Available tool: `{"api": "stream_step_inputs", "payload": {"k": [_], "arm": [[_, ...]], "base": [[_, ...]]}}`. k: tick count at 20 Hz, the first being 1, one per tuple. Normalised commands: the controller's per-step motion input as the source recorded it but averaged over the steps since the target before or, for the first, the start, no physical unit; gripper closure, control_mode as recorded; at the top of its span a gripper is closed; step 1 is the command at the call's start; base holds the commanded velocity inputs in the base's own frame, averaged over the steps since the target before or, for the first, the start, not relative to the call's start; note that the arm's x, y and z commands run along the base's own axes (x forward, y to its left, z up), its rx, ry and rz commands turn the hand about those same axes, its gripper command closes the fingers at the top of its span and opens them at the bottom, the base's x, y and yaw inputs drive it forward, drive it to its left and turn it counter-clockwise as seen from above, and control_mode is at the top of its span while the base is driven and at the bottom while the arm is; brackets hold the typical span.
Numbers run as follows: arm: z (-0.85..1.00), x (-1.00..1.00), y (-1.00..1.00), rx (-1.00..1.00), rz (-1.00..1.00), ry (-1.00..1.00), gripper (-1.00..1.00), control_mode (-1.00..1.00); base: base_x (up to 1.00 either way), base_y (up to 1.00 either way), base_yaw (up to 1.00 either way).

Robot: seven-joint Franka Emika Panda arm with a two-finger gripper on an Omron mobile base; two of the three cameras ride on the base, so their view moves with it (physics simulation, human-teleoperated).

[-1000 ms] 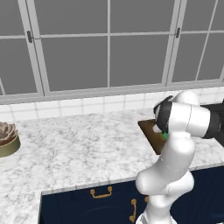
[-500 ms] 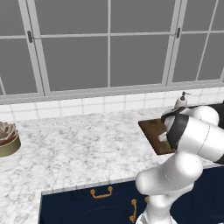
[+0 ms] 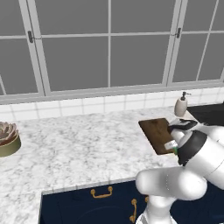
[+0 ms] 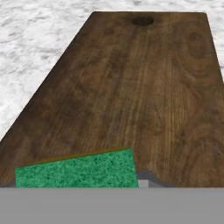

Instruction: Pick up the sponge from the counter and clean the cutting board by briefly scrubbing or pressing down on the cutting board. Once finished, release the sponge.

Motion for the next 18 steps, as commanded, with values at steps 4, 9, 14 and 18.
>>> {"api": "stream_step_inputs", "payload": {"k": [4,9,14,18], "arm": [[0.00,0.46,-0.68,0.03,0.03,0.00,1.00,-1.00],[0.00,0.30,-0.36,0.00,0.05,0.00,1.00,-1.00],[0.00,0.00,-0.45,0.00,0.10,-0.01,1.00,-1.00],[0.00,0.04,-0.47,0.00,0.13,0.00,1.00,-1.00]], "base": [[0.00,0.00,0.00],[0.00,0.00,0.00],[0.00,0.00,0.00],[0.00,0.00,0.00]]}}
